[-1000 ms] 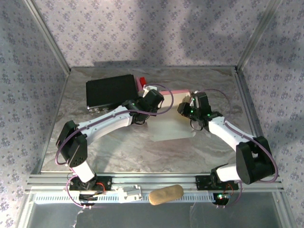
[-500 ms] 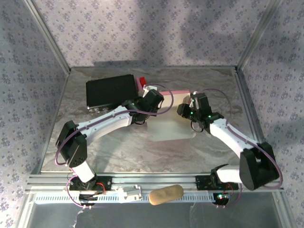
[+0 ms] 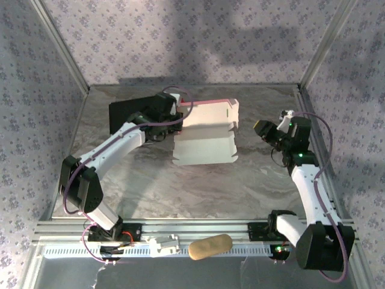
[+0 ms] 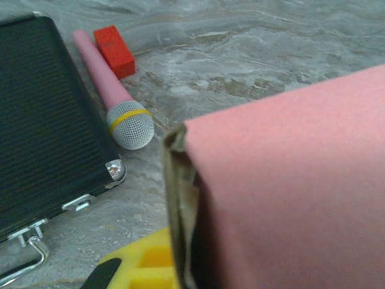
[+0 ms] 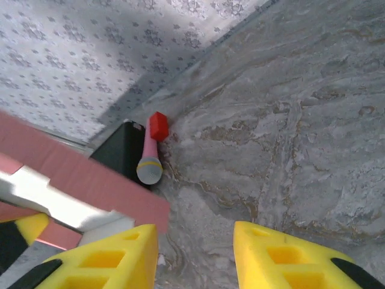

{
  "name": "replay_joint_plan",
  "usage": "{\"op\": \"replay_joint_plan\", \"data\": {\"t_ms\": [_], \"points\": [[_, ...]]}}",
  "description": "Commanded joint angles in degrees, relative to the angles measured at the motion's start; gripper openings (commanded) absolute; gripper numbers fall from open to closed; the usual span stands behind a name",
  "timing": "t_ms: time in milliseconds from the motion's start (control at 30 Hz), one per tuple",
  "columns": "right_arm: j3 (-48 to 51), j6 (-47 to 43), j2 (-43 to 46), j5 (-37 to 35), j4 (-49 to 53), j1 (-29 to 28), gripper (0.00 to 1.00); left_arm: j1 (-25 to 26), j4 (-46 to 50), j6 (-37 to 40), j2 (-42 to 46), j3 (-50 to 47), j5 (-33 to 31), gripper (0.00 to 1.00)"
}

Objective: Fold the paper box

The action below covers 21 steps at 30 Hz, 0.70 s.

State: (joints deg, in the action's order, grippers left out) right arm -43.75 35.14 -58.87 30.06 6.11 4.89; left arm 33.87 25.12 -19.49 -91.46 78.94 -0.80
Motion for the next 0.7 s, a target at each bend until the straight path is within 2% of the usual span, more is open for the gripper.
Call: {"op": "replay_joint_plan", "data": {"t_ms": [0, 100, 300, 667], "points": [[-1.5, 0.3, -3.9, 15.7, -7.5, 2.9, 0.36, -3.1, 0.3, 5.5, 1.4, 2.2, 18.3, 0.0], [-3.3, -1.0, -8.1, 23.3, -12.2, 2.8, 0.34, -5.9, 0.1, 7.1, 0.5, 3.1, 25.9, 0.0], [-4.2, -3.2, -9.3, 26.6, -17.3, 0.7, 0.32, -8.3, 3.9, 11.1, -4.7, 9.0, 32.7, 0.0], [-8.3, -5.5, -11.8, 24.1, -16.8, -1.7, 0.35, -11.1, 8.0, 18.1, -16.9, 21.8, 33.6, 0.0]]}}
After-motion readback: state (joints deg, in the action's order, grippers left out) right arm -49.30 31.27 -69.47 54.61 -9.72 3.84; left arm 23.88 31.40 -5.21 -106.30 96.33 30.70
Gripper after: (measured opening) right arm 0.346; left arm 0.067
